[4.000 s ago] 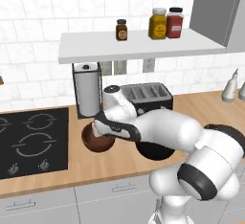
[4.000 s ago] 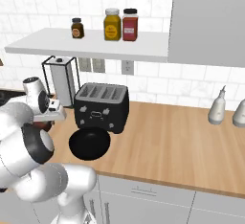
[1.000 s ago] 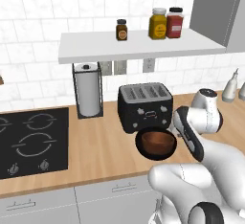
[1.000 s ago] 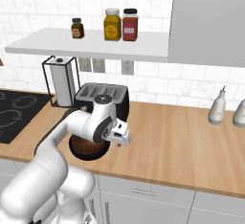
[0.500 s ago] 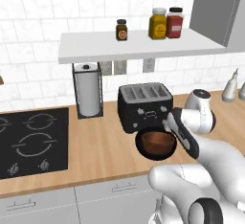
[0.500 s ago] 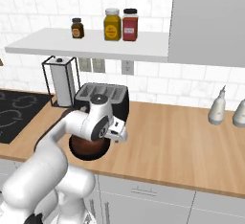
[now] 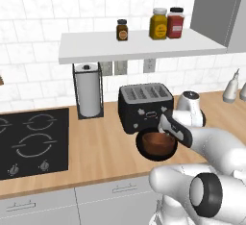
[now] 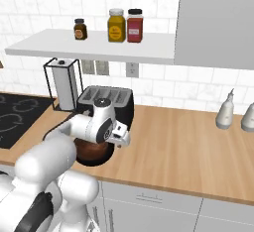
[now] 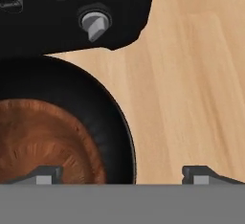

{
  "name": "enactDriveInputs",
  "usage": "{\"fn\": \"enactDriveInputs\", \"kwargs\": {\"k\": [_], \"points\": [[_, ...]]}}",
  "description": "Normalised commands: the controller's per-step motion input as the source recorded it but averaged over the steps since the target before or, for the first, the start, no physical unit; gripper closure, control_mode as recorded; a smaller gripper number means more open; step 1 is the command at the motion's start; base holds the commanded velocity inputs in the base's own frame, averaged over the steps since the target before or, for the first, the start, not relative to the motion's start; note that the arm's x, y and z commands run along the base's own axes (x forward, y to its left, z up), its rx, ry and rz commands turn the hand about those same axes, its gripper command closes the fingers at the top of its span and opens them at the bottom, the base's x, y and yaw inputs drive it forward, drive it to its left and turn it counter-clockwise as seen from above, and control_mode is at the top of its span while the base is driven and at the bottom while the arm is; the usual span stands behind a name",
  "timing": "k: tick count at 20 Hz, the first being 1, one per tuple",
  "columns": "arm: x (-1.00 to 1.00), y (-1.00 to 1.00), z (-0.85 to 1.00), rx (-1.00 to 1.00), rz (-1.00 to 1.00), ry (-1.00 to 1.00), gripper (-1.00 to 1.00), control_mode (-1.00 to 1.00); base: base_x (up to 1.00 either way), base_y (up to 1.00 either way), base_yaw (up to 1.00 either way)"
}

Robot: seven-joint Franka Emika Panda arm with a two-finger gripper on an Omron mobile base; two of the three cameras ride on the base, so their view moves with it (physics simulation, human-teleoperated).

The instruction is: Pick up the bowls on the counter and stack them on top of one another in the open cabinet. Place the smaller bowl on top of the larger bowl.

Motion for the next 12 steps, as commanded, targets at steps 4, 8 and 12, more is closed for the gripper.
{"fn": "enactDriveInputs", "kwargs": {"k": [4, 8, 12], "points": [[0.0, 0.01, -0.43, 0.0, 0.0, 0.06, -1.0, -1.0, 0.0, 0.0, 0.0], [0.0, 0.0, -0.26, 0.0, 0.0, 0.0, -1.0, -1.0, 0.0, 0.0, 0.0], [0.0, 0.01, -0.38, 0.0, 0.0, 0.0, -1.0, -1.0, 0.0, 0.0, 0.0]]}}
